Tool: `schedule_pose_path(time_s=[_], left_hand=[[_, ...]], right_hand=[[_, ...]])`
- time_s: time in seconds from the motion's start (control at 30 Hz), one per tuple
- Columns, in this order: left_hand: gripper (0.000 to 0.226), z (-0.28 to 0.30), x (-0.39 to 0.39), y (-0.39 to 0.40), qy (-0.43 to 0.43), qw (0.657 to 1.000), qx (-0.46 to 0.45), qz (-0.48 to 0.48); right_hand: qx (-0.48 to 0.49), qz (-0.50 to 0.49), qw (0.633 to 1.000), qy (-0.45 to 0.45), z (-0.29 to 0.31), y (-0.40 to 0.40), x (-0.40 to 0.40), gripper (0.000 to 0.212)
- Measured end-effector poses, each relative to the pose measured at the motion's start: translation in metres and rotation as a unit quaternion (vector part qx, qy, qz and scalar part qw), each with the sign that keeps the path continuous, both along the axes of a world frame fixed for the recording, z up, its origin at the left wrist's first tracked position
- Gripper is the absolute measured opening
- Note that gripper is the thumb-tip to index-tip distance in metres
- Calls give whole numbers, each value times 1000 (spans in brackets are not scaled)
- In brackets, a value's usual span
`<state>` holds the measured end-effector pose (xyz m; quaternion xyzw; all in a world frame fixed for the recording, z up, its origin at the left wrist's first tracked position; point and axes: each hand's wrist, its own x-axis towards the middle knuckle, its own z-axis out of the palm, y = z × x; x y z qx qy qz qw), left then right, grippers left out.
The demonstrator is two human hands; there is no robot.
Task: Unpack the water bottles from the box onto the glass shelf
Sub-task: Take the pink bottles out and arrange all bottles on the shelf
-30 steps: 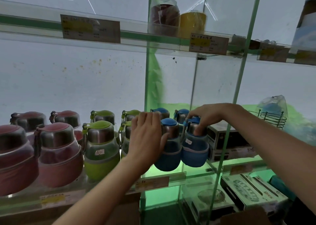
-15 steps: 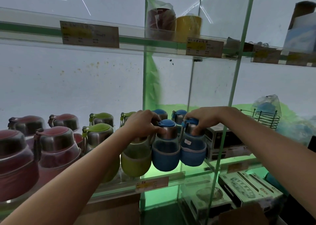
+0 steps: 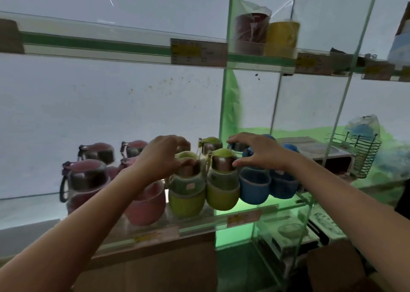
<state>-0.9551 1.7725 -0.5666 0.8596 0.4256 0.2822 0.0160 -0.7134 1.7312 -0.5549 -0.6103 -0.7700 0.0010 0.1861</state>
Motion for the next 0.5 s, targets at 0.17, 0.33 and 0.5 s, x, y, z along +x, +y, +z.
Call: schedule_pose_path(time_s=[0.17, 0.33, 0.5], left_hand=[[64, -12, -71, 0, 82, 996, 27, 37], [62, -28, -83, 2, 91, 995, 44, 20], [61, -38, -83, 4, 66, 994, 79, 21]], right_hand=[[60, -68, 996, -5, -33, -9, -52, 60], [34, -160, 986, -40, -44, -11, -80, 63], [20, -175, 984, -9, -35, -17, -82, 73]])
